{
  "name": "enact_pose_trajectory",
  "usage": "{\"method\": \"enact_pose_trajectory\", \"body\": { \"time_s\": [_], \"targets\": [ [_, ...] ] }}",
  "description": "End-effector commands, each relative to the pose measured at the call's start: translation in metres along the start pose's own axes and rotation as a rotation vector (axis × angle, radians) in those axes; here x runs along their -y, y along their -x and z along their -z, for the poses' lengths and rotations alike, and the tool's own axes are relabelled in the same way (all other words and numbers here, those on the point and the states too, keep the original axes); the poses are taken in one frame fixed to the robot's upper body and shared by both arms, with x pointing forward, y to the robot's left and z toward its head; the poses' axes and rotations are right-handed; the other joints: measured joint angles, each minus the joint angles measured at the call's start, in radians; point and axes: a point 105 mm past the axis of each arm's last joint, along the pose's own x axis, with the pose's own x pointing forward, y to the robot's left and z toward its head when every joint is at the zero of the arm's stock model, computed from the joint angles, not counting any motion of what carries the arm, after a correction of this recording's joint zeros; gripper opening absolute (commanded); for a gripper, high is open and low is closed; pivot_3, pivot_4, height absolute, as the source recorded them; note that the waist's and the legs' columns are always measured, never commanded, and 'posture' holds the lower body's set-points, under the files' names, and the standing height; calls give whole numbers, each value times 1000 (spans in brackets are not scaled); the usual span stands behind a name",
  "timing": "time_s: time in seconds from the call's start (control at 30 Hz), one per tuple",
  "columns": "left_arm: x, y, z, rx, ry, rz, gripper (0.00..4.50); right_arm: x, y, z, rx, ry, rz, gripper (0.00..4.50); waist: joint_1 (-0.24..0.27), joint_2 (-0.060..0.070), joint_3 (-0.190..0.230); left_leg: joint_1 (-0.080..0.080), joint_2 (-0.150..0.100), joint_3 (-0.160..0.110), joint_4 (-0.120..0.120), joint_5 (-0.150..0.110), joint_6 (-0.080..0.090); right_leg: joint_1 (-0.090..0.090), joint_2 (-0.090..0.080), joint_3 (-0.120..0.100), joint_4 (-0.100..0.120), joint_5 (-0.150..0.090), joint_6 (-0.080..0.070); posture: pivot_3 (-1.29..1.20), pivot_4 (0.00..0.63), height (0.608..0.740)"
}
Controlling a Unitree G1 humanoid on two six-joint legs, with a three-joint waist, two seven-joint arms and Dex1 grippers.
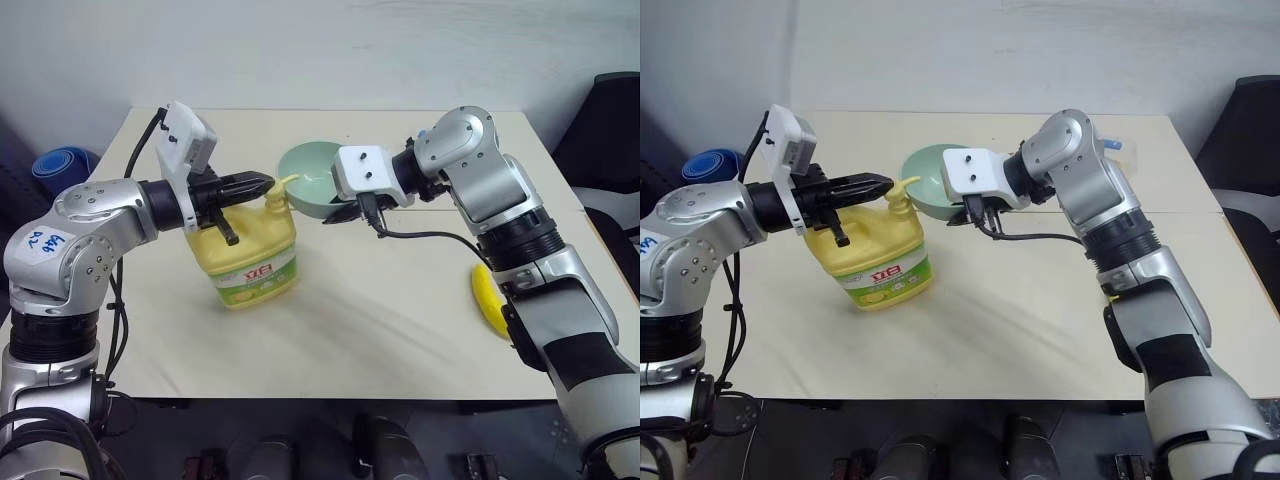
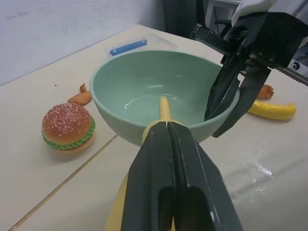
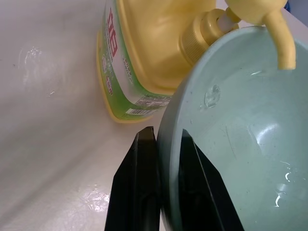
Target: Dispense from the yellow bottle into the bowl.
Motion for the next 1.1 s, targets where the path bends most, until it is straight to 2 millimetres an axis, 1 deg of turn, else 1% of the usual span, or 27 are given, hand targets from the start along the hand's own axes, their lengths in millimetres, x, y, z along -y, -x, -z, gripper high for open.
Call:
{"method": "enact_pose_trajectory", "body": {
  "time_s": [0.03,0.1,0.13,0.2,0.27,0.33,0.4,0.43,0.5,0.57,0.6,0.63,0.67,0.73,0.77,0.83,0.87,0.93,1.0,1.03,1.07,1.1],
  "targets": [
    [4,-8,60,-169,189,4,31,1,0,-20,68,64,13,0,0,1,-1,0,0,0,0,0,0,0,0,0,0,0,0,0,150,740],
    [1,-4,43,-81,170,10,31,1,1,-19,70,55,20,0,0,1,-1,0,0,0,0,0,0,0,0,0,0,0,0,0,150,740],
    [1,-1,30,-10,155,24,31,2,3,-17,72,53,37,0,-1,1,-1,0,0,0,0,0,0,0,0,0,0,0,0,0,150,740],
    [-4,11,9,115,118,21,31,3,9,-12,70,47,71,0,-3,1,-1,-1,0,0,0,0,0,-1,0,0,0,0,0,0,150,740],
    [-9,22,-3,189,63,6,31,4,14,-5,64,45,101,0,-8,1,0,-3,0,0,0,0,0,-3,0,0,0,0,0,0,150,740],
    [-2,35,-19,292,-26,68,31,2,20,6,55,34,125,0,-11,0,1,-4,0,0,0,0,0,-4,0,-1,-1,0,0,0,150,740],
    [0,45,-23,339,-57,87,31,-2,24,16,44,22,143,0,-11,-2,3,-6,0,-1,0,0,0,-5,0,-2,-2,0,0,0,150,740],
    [5,53,-20,339,-75,126,31,-11,27,28,34,0,138,0,-11,-3,3,-7,0,-1,0,0,0,-5,0,-2,-2,0,0,0,150,740],
    [29,68,-9,297,-119,258,31,-42,29,60,3,-67,91,0,-15,-4,3,-7,0,-1,0,0,0,-5,0,-3,-3,0,0,0,150,740],
    [48,72,3,235,-144,347,31,-67,28,79,-25,-101,59,0,-14,-4,3,-7,1,-3,-2,-1,-1,-4,0,-4,-5,0,0,0,150,740],
    [56,72,10,198,-146,382,31,-78,27,87,-41,-102,47,0,-13,-5,4,-7,1,-4,-2,-1,-1,-3,0,-5,-5,0,0,0,150,740],
    [62,73,15,176,-146,403,31,-85,26,91,-50,-99,39,0,-15,-4,5,-10,0,-3,-1,-1,0,-3,-1,-5,-10,0,0,0,150,740],
    [71,72,22,162,-137,429,31,-99,22,95,-38,-121,24,0,-16,-3,7,-11,0,-3,-1,0,1,-3,-1,-5,-10,1,1,0,150,740],
    [86,68,34,150,-115,460,31,-120,16,105,-31,-163,9,0,-19,-2,7,-9,0,-2,0,0,1,-3,-1,-3,-9,2,2,0,150,740],
    [90,67,38,146,-107,468,31,-126,14,109,-36,-170,9,0,-20,-2,8,-7,0,-1,0,0,1,-2,-1,-3,-9,2,1,0,150,740],
    [96,65,57,104,-103,470,31,-132,10,116,-42,-200,41,0,-20,-2,8,-4,1,0,-1,0,0,0,0,-2,-9,1,0,0,150,740],
    [98,65,68,78,-105,465,31,-134,9,118,-32,-209,60,0,-20,-1,8,-4,1,0,-2,0,0,0,0,-2,-9,1,0,0,150,740],
    [95,66,83,54,-100,421,31,-135,8,124,-30,-233,109,0,-19,-1,8,-4,1,2,-2,0,0,-2,0,0,-9,1,0,0,150,740],
    [90,68,91,57,-63,363,0,-144,10,128,-46,-211,89,668,-18,-1,8,-4,1,2,-2,0,0,-2,1,0,-9,1,0,0,150,740],
    [90,73,100,35,-35,346,0,-147,13,122,-4,-209,95,924,-17,-1,8,-4,1,1,-2,0,0,-2,0,0,-9,1,0,0,150,740],
    [87,77,109,5,-43,314,0,-149,15,116,38,-188,109,1262,-14,-1,8,-4,1,2,-2,0,1,-2,0,0,-10,1,0,0,150,740],
    [83,80,116,-13,-46,287,192,-153,19,110,71,-176,114,1605,-12,-1,8,-4,2,1,-2,0,1,-2,0,-1,-9,1,0,0,150,740]
  ]
}}
